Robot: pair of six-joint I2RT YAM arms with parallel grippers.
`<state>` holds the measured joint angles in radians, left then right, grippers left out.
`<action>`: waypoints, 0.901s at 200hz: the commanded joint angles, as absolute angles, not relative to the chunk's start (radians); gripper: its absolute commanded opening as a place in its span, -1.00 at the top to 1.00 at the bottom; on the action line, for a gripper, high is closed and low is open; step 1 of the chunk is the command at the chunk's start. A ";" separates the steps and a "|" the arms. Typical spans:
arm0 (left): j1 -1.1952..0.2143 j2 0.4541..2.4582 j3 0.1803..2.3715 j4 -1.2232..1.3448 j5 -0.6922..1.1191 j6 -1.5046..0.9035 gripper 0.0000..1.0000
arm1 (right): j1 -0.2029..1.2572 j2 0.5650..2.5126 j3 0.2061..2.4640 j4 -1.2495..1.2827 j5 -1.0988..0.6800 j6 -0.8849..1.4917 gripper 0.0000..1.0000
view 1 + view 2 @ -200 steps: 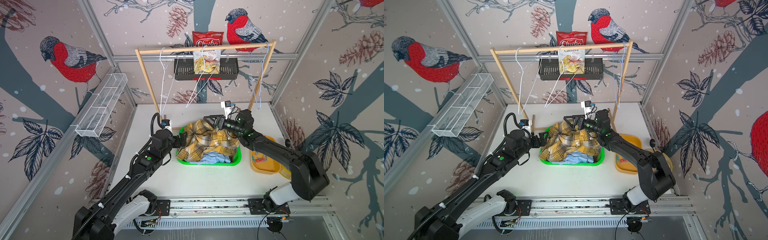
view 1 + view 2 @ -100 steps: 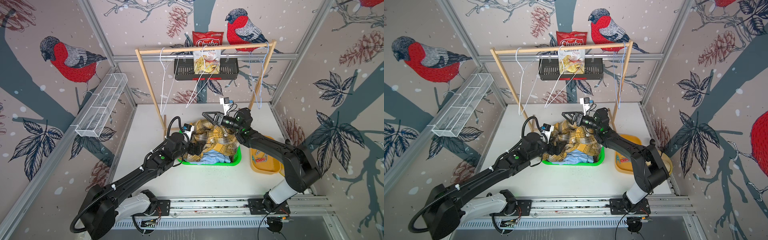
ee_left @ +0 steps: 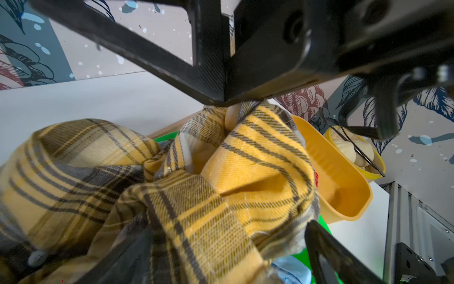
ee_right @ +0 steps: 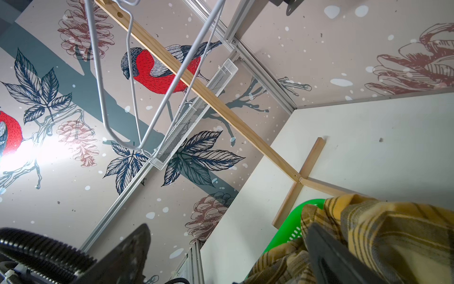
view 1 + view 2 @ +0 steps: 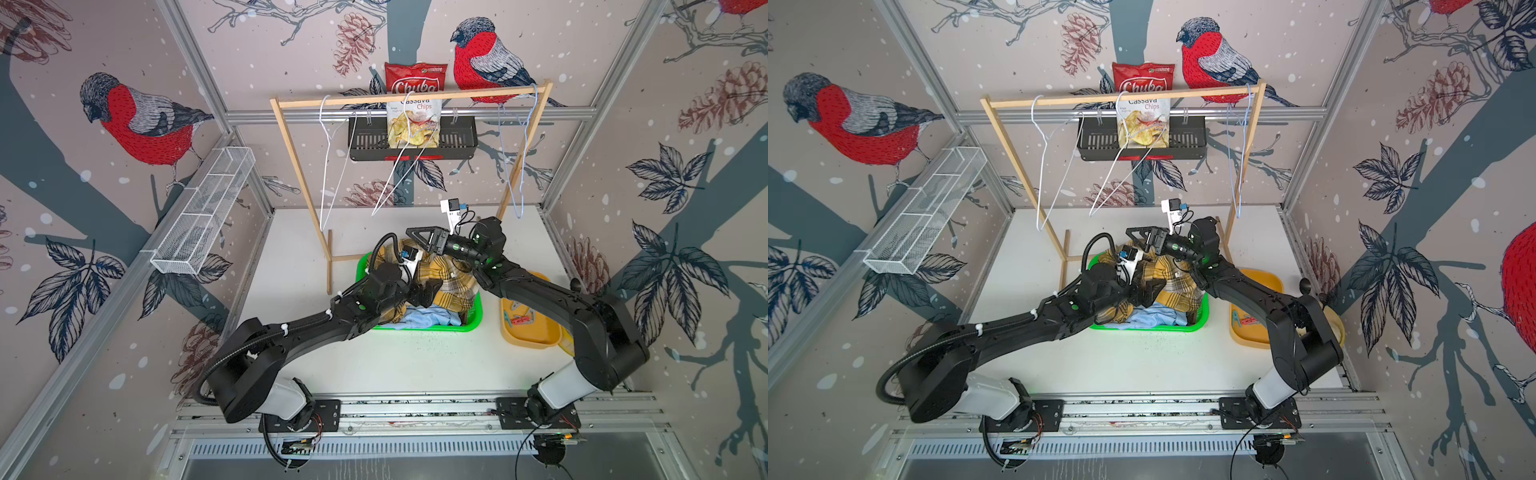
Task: Remove the clothespins securing long-sleeve shirts to the hanger
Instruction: Adjust the long-sleeve shirt at the bin.
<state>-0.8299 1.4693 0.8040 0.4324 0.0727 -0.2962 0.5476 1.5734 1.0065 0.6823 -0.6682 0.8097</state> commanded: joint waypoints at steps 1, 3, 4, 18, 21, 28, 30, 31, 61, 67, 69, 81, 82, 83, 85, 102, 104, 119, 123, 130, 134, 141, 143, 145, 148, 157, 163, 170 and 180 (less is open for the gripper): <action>-0.837 1.505 0.814 0.572 0.069 -0.301 -0.67 | 0.542 1.574 0.999 0.721 -0.664 0.827 -0.99; -0.837 1.508 0.815 0.577 0.071 -0.301 -0.63 | 0.541 1.574 0.998 0.725 -0.664 0.829 -0.99; -0.837 1.509 0.815 0.579 0.072 -0.302 -0.60 | 0.541 1.574 0.997 0.726 -0.664 0.830 -0.99; -0.840 1.518 0.818 0.586 0.084 -0.310 -0.22 | 0.534 1.575 0.988 0.746 -0.664 0.846 -0.99; -0.841 1.517 0.818 0.589 0.086 -0.310 -0.14 | 0.531 1.575 0.987 0.751 -0.664 0.850 -0.99; -0.843 1.515 0.815 0.592 0.086 -0.312 0.07 | 0.530 1.579 0.982 0.767 -0.665 0.858 -0.99; -0.843 1.514 0.813 0.595 0.085 -0.313 0.14 | 0.529 1.579 0.981 0.770 -0.666 0.861 -0.99; -0.843 1.514 0.812 0.597 0.085 -0.313 0.18 | 0.529 1.579 0.980 0.773 -0.666 0.863 -0.99; -0.846 1.506 0.793 0.596 0.090 -0.312 1.00 | 0.520 1.599 0.979 0.820 -0.673 0.897 -1.00; -0.845 1.504 0.793 0.585 0.092 -0.311 1.00 | 0.522 1.602 0.979 0.821 -0.671 0.900 -0.99; -0.845 1.503 0.793 0.580 0.093 -0.310 1.00 | 0.522 1.603 0.979 0.823 -0.671 0.900 -0.99; -0.854 1.491 0.783 0.567 0.100 -0.301 1.00 | 0.518 1.607 0.980 0.826 -0.667 0.901 -0.99; -0.856 1.489 0.781 0.567 0.100 -0.301 1.00 | 0.518 1.608 0.980 0.826 -0.667 0.901 -0.99; -0.857 1.489 0.780 0.566 0.100 -0.301 1.00 | 0.518 1.609 0.980 0.826 -0.666 0.901 -0.99; -0.859 1.484 0.779 0.565 0.099 -0.301 1.00 | 0.517 1.610 0.981 0.827 -0.665 0.900 -0.99; -0.876 1.464 0.766 0.534 0.088 -0.300 1.00 | 0.506 1.621 0.989 0.829 -0.658 0.905 -0.99; -0.878 1.462 0.763 0.532 0.086 -0.299 1.00 | 0.505 1.622 0.991 0.832 -0.658 0.907 -0.99; -0.889 1.454 0.743 0.523 0.076 -0.300 1.00 | 0.493 1.634 0.998 0.853 -0.660 0.925 -1.00; -0.891 1.449 0.736 0.523 0.075 -0.302 1.00 | 0.491 1.633 1.000 0.854 -0.657 0.925 -0.99; -0.893 1.442 0.724 0.525 0.075 -0.308 1.00 | 0.487 1.634 1.004 0.852 -0.651 0.924 -0.99; -0.895 1.436 0.717 0.526 0.073 -0.312 1.00 | 0.484 1.635 1.006 0.848 -0.647 0.922 -0.99; -0.899 1.427 0.704 0.523 0.067 -0.316 1.00 | 0.476 1.634 1.008 0.843 -0.639 0.919 -0.99; -0.900 1.424 0.701 0.521 0.066 -0.317 1.00 | 0.475 1.634 1.009 0.841 -0.638 0.918 -0.99; -0.902 1.422 0.697 0.519 0.066 -0.318 1.00 | 0.472 1.635 1.010 0.839 -0.637 0.918 -0.99; -0.903 1.418 0.692 0.517 0.065 -0.319 1.00 | 0.468 1.637 1.012 0.837 -0.635 0.919 -0.99; -0.904 1.412 0.676 0.507 0.062 -0.323 1.00 | 0.460 1.641 1.018 0.836 -0.639 0.921 -0.99; -0.904 1.407 0.667 0.501 0.059 -0.328 1.00 | 0.456 1.644 1.023 0.836 -0.641 0.920 -0.99; -0.904 1.405 0.654 0.497 0.059 -0.330 1.00 | 0.454 1.645 1.026 0.835 -0.639 0.918 -0.99; -0.905 1.404 0.645 0.488 0.060 -0.332 1.00 | 0.450 1.647 1.030 0.835 -0.632 0.917 -0.99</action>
<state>-0.8982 1.4120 0.6720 0.5346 0.0483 -0.3126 0.4641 1.6432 1.0107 0.7822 -0.6678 0.9333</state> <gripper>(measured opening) 0.049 0.995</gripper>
